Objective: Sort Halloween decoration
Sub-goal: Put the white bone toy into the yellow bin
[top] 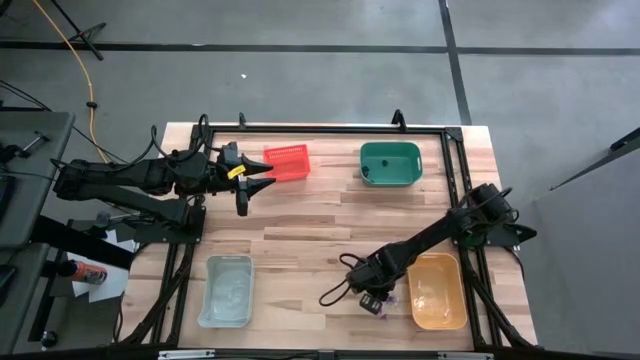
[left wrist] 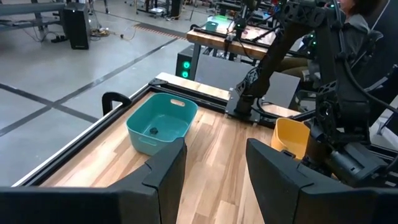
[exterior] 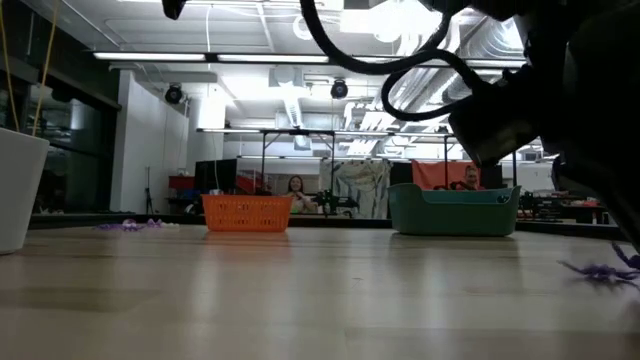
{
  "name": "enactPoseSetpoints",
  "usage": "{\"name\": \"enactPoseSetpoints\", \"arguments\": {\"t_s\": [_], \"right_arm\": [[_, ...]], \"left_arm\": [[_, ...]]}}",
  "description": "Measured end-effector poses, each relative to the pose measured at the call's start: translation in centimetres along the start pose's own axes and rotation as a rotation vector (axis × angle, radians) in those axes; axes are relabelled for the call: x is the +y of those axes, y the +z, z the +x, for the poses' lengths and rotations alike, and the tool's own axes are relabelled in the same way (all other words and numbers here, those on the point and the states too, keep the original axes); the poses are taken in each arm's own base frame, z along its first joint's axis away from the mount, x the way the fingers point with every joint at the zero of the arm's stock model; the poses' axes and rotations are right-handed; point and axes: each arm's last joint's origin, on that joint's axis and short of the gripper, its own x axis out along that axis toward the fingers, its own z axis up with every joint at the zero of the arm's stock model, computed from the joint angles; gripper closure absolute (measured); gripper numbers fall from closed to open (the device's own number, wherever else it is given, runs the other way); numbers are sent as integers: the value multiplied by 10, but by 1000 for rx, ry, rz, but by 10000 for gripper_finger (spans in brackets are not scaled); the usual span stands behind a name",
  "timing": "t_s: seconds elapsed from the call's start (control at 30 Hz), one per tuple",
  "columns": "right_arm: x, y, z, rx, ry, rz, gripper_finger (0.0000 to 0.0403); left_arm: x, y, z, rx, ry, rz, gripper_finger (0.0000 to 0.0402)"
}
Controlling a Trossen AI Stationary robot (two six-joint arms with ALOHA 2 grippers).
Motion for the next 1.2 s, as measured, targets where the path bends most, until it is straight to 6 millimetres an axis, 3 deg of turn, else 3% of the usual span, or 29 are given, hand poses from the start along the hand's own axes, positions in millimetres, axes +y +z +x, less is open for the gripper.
{"name": "enactPoseSetpoints", "arguments": {"t_s": [0.67, 0.97, 1.2], "right_arm": [[-2, 0, 2, 7, -30, 9, 325], [-4, 0, 2, 18, -45, -33, 393], [-7, 4, 1, 26, -36, -50, 384]], "left_arm": [[0, 0, 0, 1, 0, 10, 245], [0, 0, 0, 1, 0, 16, 245], [0, 0, 0, 1, 0, 54, 245]]}}
